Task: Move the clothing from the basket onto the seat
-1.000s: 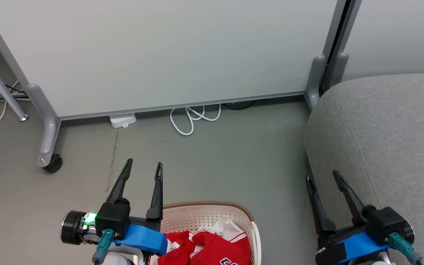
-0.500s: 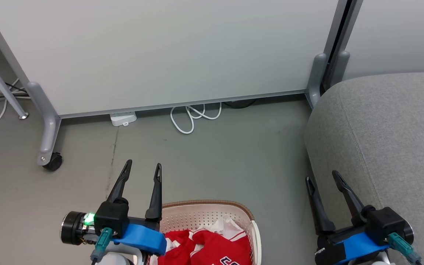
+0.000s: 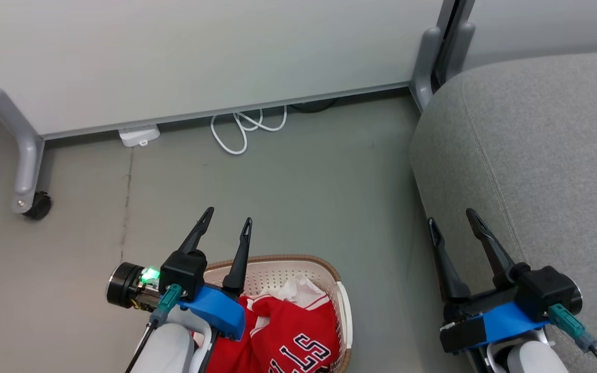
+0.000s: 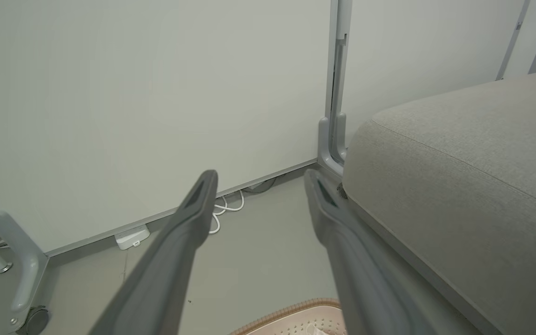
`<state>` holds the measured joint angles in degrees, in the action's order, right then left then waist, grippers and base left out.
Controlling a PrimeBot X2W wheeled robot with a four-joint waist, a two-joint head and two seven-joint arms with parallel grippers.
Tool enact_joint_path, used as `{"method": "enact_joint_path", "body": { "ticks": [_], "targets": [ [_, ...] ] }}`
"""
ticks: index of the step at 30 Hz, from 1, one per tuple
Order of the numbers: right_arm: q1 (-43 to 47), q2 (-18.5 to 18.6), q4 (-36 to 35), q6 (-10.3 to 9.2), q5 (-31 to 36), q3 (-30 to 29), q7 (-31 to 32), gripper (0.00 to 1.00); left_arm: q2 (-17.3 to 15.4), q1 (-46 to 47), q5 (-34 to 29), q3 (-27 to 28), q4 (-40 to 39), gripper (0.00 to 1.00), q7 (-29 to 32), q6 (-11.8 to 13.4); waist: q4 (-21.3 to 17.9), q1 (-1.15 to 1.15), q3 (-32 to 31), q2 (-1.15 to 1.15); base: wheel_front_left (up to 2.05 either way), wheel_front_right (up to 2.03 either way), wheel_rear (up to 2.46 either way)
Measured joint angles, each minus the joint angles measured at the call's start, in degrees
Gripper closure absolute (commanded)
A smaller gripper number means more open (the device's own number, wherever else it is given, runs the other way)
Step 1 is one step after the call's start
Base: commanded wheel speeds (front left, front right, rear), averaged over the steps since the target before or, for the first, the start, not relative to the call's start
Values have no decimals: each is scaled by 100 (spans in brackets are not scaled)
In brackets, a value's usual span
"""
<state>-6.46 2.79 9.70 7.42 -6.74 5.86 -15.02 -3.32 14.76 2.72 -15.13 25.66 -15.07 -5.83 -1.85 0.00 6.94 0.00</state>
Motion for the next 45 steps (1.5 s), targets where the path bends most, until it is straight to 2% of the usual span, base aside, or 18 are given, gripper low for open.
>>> {"method": "enact_joint_path", "body": {
  "ticks": [8,13,24,31,39,45],
  "targets": [
    [-522,1,-174,0,33,70,-1,0,-114,848,11,-421,1114,0,0,-127,-277,1,780,0,0,0,0],
    [-895,2,-315,1,56,127,-1,0,-196,1412,42,-985,1952,0,0,-157,-454,1,1401,0,0,0,0],
    [-1543,5,-563,1,54,288,-1,0,-337,2557,893,-2295,3656,0,146,-160,-741,2,2745,0,0,0,0],
    [-1875,4,-745,1,63,337,-1,0,-450,3039,1788,-3051,3927,0,521,-160,-851,2,3481,0,0,0,0],
    [-2020,5,-901,1,114,265,-1,0,-815,3488,2541,-3798,4085,0,1245,-160,-920,2,4168,0,0,0,0],
    [-2049,5,-1015,1,114,264,-1,0,-797,3613,3190,-4134,3951,0,1591,-160,-944,1,4512,0,0,0,0]
  ]
}}
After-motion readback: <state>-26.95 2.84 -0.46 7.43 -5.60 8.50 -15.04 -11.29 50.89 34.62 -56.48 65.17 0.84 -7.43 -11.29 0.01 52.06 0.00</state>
